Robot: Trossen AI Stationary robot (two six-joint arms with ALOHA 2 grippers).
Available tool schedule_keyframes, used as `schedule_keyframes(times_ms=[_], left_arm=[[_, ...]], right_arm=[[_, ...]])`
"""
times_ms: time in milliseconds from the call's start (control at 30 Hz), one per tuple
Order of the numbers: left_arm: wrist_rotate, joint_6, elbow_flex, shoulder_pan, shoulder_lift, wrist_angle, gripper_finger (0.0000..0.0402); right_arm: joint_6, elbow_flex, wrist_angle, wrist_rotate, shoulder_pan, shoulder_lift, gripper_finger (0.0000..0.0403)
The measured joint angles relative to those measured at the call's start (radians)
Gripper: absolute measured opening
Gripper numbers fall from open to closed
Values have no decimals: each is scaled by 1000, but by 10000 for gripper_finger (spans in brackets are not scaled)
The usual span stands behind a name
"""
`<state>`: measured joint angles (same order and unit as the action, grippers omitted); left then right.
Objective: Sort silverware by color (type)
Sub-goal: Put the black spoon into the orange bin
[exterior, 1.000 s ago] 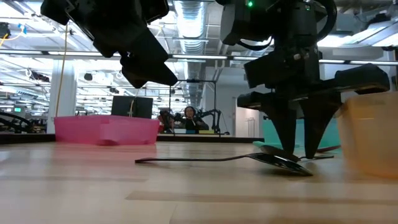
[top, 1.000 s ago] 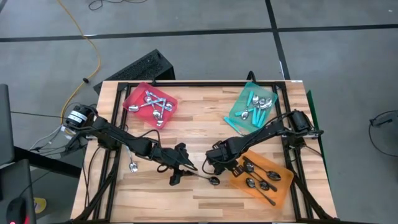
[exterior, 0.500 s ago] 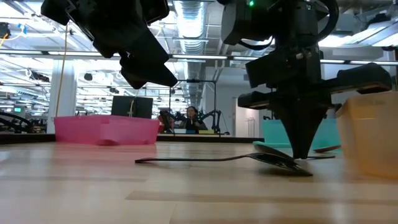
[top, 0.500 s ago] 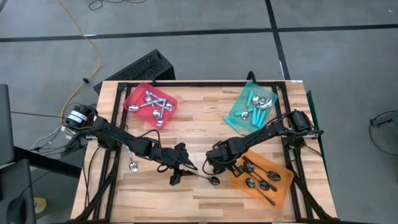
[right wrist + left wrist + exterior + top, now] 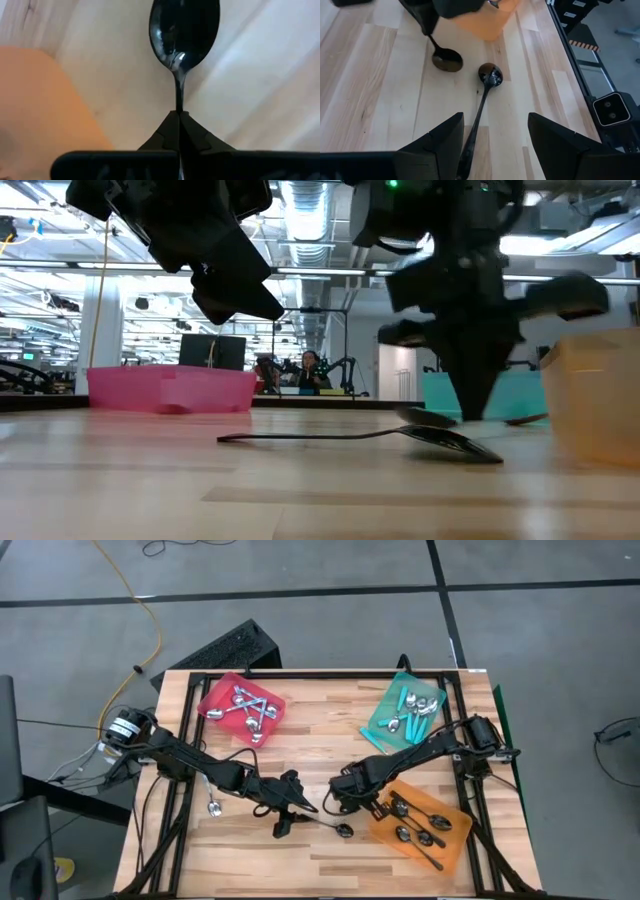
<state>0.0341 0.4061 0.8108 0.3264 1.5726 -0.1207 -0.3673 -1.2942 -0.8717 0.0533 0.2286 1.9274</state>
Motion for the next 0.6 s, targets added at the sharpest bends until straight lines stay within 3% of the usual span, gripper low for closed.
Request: schedule_keyframes(times_ms=[600], left_arm=[[15, 1, 0, -1, -63, 100, 206]], right_arm=[[-24, -213, -143, -10, -150, -2, 16]])
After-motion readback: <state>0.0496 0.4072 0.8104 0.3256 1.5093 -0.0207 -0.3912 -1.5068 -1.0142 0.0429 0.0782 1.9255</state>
